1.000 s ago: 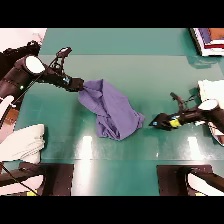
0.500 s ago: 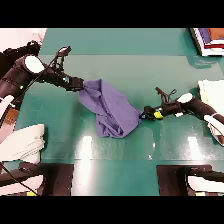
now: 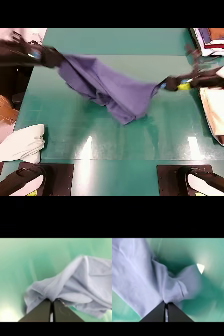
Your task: Fold the shirts.
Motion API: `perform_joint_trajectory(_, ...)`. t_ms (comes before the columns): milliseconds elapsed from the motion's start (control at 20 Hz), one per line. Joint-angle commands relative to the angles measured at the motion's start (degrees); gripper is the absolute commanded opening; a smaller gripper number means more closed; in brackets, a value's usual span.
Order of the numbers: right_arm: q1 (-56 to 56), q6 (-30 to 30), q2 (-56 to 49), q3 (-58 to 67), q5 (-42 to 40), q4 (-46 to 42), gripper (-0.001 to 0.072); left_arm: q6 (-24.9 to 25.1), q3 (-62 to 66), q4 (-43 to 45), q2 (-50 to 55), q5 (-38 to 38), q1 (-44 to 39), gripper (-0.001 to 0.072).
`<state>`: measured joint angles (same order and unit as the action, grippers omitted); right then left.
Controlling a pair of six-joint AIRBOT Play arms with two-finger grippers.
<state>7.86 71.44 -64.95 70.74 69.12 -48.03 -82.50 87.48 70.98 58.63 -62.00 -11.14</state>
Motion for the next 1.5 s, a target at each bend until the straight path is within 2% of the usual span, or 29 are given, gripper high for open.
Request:
perform_joint_trajectory(0,-4.28,0.11,8.68,10.16,3.69,-0.61,0.0015,-0.04,8.61,0.39,-7.82,0.24,0.0,0.0021)
perform_joint_trajectory(150,-6.99,0.44,13.68,17.09,4.61,-0.66,0.0015,-0.07,15.28,-0.33,-11.02,-1.05,0.0,0.0021)
perform_joint_trajectory(300,-10.19,0.79,16.31,23.63,7.65,-0.74,0.0015,-0.02,21.7,-2.95,-11.78,-6.27,0.0,0.0021)
perform_joint_trajectory(550,-14.1,5.92,13.42,34.01,15.61,-1.49,0.0015,-0.07,23.98,-3.32,-11.08,-14.91,0.0,0.0021)
perform_joint_trajectory(700,-12.61,9.31,6.84,36.7,19.96,-1.57,0.0015,-0.04,17.49,-3.28,-9.07,-21.62,0.0,0.0021)
perform_joint_trajectory(850,-6.16,9.62,-1.42,32.35,19.43,-2.14,0.0015,0.07,2.4,-3.26,-6.64,-23.54,0.0,0.0021)
perform_joint_trajectory(1000,1.01,9.2,-11.37,25.97,14.88,-10.71,0.0015,3.3,-15.65,-2.4,-3.19,-16.83,0.0,0.0021)
perform_joint_trajectory(1150,4.31,7.85,-21.68,22.8,6.4,-12.9,0.0015,5.4,-29.31,3.43,1.31,-0.98,0.0,0.0021)
perform_joint_trajectory(1300,5.31,7.96,-29.42,26.18,2.62,-12.94,0.0016,4.48,-31.15,8.57,6.86,9.03,0.0,0.0022)
perform_joint_trajectory(1450,5.29,8.68,-34.34,31.89,2.89,-12.96,0.0016,4.48,-31.04,9.03,9.79,17.46,0.0,0.0024)
